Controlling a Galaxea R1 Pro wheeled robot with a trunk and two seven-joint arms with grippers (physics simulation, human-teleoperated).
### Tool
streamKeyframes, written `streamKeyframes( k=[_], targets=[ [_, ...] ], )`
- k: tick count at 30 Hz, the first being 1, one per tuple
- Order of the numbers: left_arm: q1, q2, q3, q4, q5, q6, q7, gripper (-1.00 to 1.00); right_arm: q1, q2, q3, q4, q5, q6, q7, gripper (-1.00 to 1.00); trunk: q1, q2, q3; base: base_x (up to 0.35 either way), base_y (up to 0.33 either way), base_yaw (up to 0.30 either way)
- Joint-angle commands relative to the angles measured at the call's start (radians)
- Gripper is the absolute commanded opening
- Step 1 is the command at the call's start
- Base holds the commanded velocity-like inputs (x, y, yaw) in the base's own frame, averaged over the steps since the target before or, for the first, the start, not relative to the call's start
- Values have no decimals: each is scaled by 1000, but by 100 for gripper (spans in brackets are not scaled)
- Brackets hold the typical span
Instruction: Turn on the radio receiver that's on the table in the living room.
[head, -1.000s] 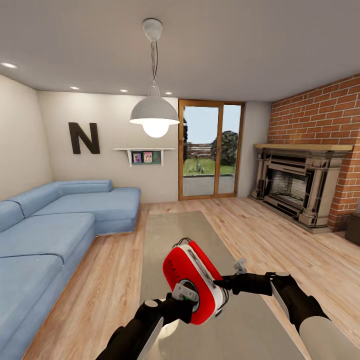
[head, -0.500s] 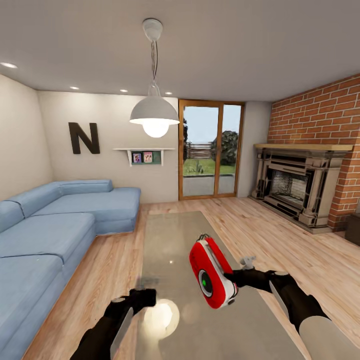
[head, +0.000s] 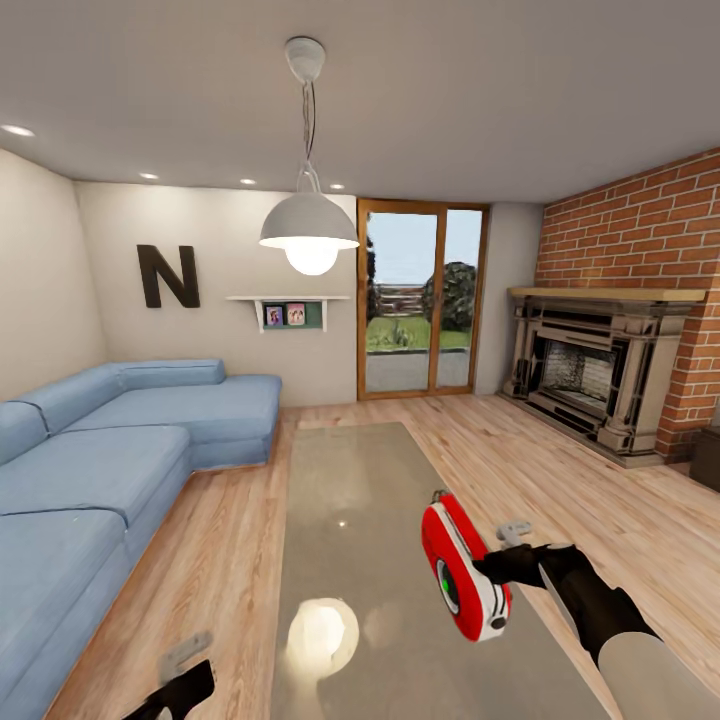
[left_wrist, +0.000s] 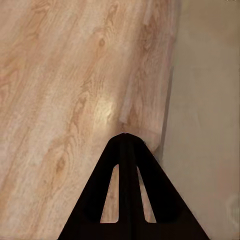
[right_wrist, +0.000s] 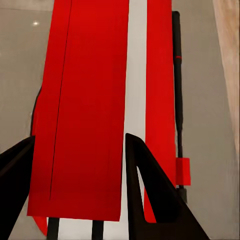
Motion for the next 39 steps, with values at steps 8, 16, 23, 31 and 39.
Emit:
streamKeyframes(
  k=[8,16,23,31,39],
  targets=[
    [0,19,2,11,0,-7,0,-100,0,9,0,1,-15,51,-26,-100,0,0,0,0,0,0],
    [0,20,0,10,2,-1,-9,-100,0,15,2,3,-14,116,-21,-100,0,0,0,0,0,0],
    [0,11,-1,10,6,1,-9,-100,0,15,-3,6,-16,116,-13,-100,0,0,0,0,0,0],
    [0,11,-2,10,6,1,-8,-100,0,16,4,11,-17,130,-16,-100,0,0,0,0,0,0],
    [0,11,-2,10,6,1,-7,-100,0,17,3,23,-17,171,-23,-100,23,-42,-19,0,0,0]
  ],
)
